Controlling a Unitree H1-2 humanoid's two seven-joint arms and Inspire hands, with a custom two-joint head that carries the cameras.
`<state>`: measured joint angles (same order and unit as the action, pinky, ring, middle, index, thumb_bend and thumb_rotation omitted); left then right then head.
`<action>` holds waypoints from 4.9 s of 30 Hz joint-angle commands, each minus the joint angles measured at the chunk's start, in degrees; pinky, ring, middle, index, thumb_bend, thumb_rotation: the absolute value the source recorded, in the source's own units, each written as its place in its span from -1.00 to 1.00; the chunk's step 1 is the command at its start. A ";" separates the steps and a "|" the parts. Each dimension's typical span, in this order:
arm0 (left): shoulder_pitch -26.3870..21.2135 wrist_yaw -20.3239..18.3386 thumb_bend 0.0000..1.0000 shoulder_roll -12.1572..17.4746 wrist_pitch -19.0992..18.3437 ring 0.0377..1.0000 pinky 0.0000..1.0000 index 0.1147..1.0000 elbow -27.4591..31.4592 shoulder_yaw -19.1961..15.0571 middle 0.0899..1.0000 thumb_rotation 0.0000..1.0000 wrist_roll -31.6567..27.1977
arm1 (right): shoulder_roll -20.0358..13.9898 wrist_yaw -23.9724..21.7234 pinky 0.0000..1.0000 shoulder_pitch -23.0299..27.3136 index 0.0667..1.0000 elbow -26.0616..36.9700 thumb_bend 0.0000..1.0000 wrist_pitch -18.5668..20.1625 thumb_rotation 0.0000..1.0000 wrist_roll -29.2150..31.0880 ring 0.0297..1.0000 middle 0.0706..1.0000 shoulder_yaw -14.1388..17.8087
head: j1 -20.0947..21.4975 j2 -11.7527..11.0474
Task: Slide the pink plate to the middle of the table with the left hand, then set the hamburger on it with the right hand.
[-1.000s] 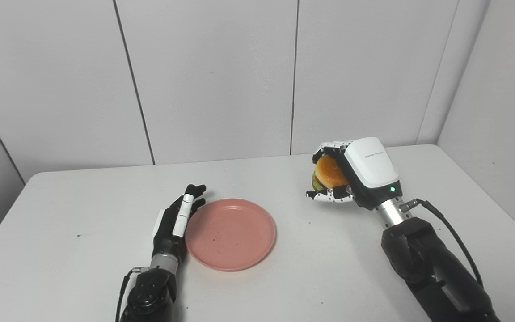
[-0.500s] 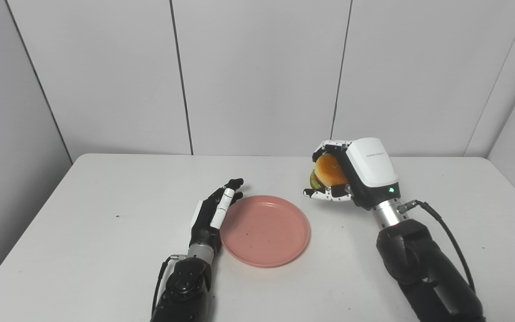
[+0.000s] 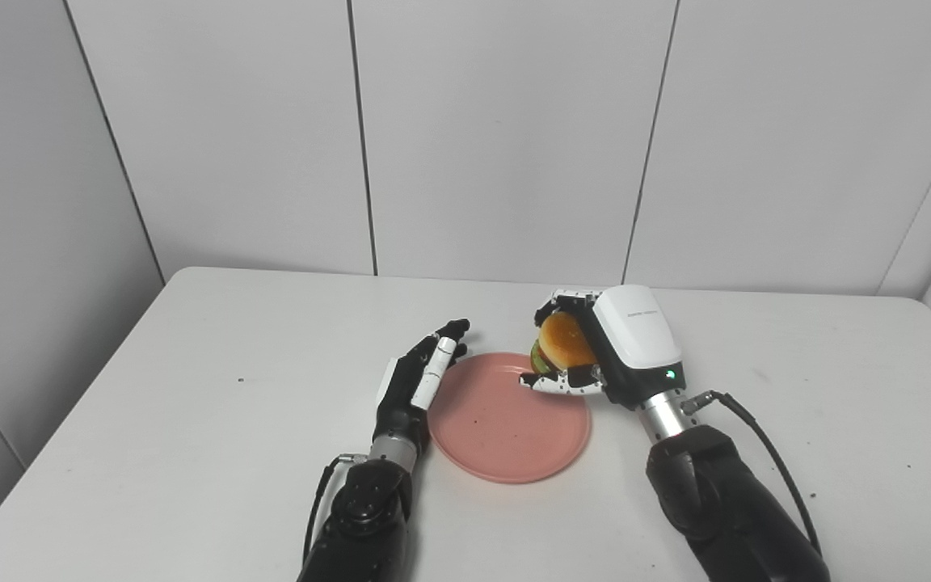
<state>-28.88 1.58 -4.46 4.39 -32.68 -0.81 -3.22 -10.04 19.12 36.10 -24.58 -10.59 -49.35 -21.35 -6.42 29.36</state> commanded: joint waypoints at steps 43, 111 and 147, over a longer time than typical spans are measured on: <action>-1.04 1.32 0.64 -0.71 5.35 0.70 0.70 0.64 -4.38 1.15 0.69 0.75 3.48 | 6.47 -0.61 -0.32 5.80 0.03 -14.10 0.04 1.67 0.04 3.19 -0.19 -0.03 -4.24 | -1.83 -3.48; -1.92 9.62 0.77 2.13 11.93 1.00 0.98 0.87 -5.38 -2.64 0.98 0.92 4.52 | 11.44 -9.32 0.99 0.38 0.80 -19.49 0.52 -8.48 1.00 48.83 0.91 0.86 23.72 | 3.26 -1.54; -1.72 8.57 0.72 2.41 6.77 1.00 0.89 0.89 -4.03 -3.17 1.00 0.81 3.79 | 12.36 -13.05 1.00 -1.17 0.90 -18.95 0.66 0.97 1.00 53.97 0.90 0.90 26.70 | 4.51 -0.23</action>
<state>-29.70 10.02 -2.08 10.85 -36.87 -4.26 0.19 2.17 5.40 35.43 -43.28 -12.02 4.65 5.14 -1.85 29.09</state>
